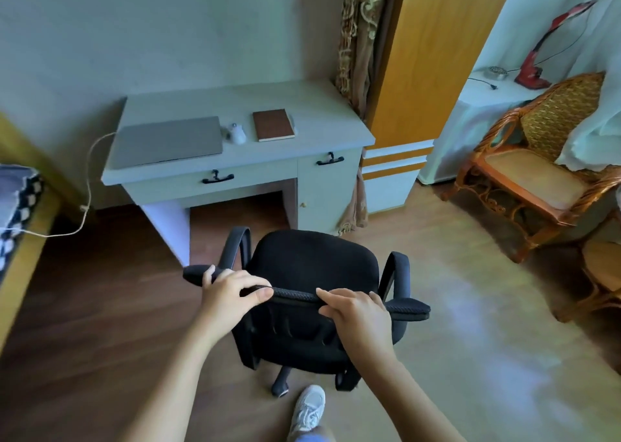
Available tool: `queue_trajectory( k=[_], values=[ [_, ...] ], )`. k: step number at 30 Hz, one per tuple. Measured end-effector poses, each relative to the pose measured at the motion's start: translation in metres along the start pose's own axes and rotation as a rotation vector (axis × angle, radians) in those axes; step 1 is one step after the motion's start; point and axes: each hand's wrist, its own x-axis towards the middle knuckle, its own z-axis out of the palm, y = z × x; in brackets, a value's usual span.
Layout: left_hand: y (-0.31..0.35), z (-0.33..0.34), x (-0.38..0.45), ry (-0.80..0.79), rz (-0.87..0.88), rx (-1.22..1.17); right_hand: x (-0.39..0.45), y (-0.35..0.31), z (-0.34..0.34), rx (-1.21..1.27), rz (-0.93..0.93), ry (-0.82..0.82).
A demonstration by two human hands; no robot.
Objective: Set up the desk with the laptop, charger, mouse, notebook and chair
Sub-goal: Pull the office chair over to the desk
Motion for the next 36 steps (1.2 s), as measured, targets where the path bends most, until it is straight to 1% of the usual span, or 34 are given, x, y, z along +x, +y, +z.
queue_trajectory(
  k=[3,7,10,14,19,30,36],
  values=[
    [-0.017,-0.014,-0.011,0.043,-0.068,-0.002,0.010,-0.020,0.007,0.015,-0.042,-0.070],
    [-0.042,-0.030,-0.015,0.076,-0.145,-0.024,0.034,-0.049,0.008,0.073,-0.071,-0.219],
    [-0.064,-0.044,-0.010,0.087,-0.215,-0.021,0.055,-0.072,0.016,0.098,-0.067,-0.274],
    [-0.078,-0.054,0.003,0.100,-0.285,-0.021,0.081,-0.088,0.032,0.127,-0.013,-0.339],
    [-0.100,-0.065,0.024,0.167,-0.321,-0.013,0.117,-0.105,0.054,0.168,0.090,-0.362],
    [-0.139,-0.086,0.087,0.175,-0.362,-0.034,0.197,-0.138,0.085,0.209,0.092,-0.358],
    [-0.160,-0.100,0.121,0.179,-0.379,-0.077,0.237,-0.150,0.096,0.177,0.065,-0.372]
  ],
)
